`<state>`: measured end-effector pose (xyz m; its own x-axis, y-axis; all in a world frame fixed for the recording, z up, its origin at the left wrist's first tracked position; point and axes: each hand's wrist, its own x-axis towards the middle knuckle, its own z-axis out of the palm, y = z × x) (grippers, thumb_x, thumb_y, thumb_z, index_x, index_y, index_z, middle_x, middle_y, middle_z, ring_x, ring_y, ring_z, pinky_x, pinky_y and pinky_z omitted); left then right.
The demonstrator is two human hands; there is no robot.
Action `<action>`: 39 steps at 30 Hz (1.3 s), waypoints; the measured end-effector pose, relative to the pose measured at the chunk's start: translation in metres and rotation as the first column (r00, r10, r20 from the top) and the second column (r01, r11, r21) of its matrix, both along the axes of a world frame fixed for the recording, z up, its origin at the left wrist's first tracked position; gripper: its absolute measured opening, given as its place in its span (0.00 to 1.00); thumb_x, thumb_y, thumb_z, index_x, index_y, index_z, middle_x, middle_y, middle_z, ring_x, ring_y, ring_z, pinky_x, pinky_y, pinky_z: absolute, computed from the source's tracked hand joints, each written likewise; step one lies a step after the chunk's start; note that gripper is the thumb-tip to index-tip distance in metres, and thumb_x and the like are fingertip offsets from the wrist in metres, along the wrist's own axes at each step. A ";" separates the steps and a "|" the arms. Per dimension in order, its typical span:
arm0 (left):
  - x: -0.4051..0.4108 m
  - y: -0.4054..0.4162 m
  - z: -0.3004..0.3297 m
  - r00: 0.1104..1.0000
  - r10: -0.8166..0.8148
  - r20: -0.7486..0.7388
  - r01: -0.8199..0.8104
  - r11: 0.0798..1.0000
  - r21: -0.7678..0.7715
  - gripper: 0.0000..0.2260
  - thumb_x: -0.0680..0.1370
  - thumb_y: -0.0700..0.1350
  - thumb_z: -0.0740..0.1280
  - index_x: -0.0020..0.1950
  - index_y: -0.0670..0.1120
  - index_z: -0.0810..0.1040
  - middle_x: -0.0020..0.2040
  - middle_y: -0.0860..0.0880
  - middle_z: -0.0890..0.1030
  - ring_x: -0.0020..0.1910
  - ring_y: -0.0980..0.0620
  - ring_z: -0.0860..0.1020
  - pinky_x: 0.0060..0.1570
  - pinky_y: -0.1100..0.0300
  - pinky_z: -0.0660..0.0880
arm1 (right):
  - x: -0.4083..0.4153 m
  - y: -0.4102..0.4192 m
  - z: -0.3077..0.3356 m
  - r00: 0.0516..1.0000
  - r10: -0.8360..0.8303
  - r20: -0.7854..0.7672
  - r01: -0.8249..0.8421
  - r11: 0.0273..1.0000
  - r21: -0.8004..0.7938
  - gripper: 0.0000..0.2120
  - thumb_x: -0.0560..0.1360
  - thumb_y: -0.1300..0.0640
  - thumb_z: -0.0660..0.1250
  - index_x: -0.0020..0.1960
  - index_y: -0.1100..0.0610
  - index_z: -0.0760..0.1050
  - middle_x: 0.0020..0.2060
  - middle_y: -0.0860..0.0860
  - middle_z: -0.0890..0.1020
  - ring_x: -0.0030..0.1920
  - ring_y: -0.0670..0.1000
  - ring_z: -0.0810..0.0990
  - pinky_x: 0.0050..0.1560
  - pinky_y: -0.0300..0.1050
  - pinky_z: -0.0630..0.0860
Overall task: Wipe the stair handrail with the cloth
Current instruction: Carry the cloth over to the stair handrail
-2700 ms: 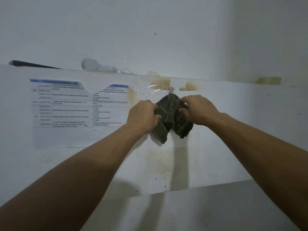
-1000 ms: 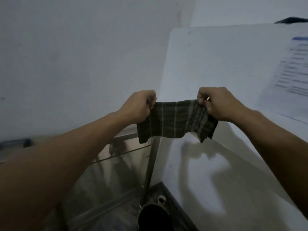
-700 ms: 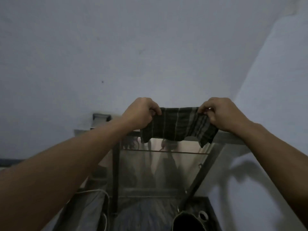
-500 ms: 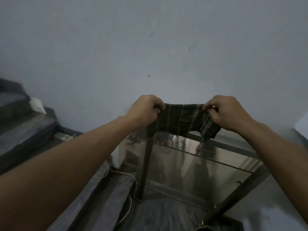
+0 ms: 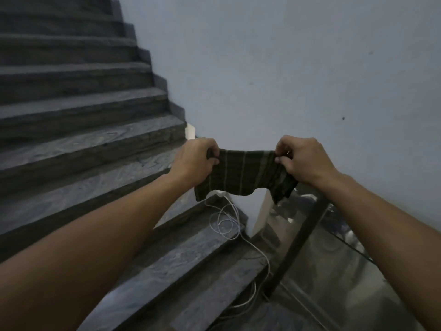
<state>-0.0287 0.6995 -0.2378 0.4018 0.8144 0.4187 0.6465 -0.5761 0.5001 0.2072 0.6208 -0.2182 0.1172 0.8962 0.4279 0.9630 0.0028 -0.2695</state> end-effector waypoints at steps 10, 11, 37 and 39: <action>-0.120 0.066 -0.014 0.968 0.247 0.044 -0.236 0.957 -0.171 0.10 0.73 0.40 0.71 0.50 0.49 0.75 0.46 0.51 0.77 0.46 0.52 0.76 0.47 0.51 0.76 | -0.100 0.133 -0.010 0.967 0.255 -0.027 -0.256 0.960 -0.112 0.09 0.72 0.59 0.71 0.52 0.54 0.82 0.46 0.52 0.85 0.46 0.54 0.82 0.51 0.50 0.78; -0.134 0.078 -0.015 0.962 0.270 0.038 -0.260 0.950 -0.173 0.09 0.72 0.41 0.72 0.49 0.50 0.76 0.46 0.52 0.77 0.46 0.52 0.75 0.47 0.52 0.76 | -0.112 0.150 -0.010 0.960 0.279 -0.033 -0.281 0.953 -0.117 0.08 0.72 0.59 0.71 0.51 0.54 0.83 0.46 0.52 0.85 0.46 0.54 0.82 0.50 0.50 0.78; -0.450 0.358 0.209 0.740 0.659 0.131 -0.657 0.751 -0.070 0.06 0.74 0.40 0.70 0.45 0.51 0.80 0.43 0.53 0.79 0.45 0.53 0.78 0.48 0.55 0.77 | -0.436 0.536 0.211 0.661 0.745 -0.090 -0.750 0.660 -0.047 0.06 0.73 0.57 0.70 0.49 0.52 0.84 0.43 0.51 0.85 0.44 0.51 0.82 0.48 0.53 0.80; -0.464 0.380 0.233 0.709 0.690 0.144 -0.692 0.720 -0.044 0.05 0.74 0.40 0.70 0.45 0.50 0.81 0.42 0.53 0.79 0.45 0.54 0.78 0.49 0.54 0.78 | -0.452 0.566 0.235 0.630 0.772 -0.084 -0.776 0.631 -0.012 0.07 0.73 0.57 0.69 0.49 0.53 0.83 0.43 0.52 0.85 0.45 0.52 0.82 0.48 0.54 0.80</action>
<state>-0.4922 1.0794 -0.0053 -0.3345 0.8353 0.4363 0.7905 -0.0032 0.6124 -0.2446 1.1870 0.0168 -0.6027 0.6869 0.4060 0.5923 0.7261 -0.3492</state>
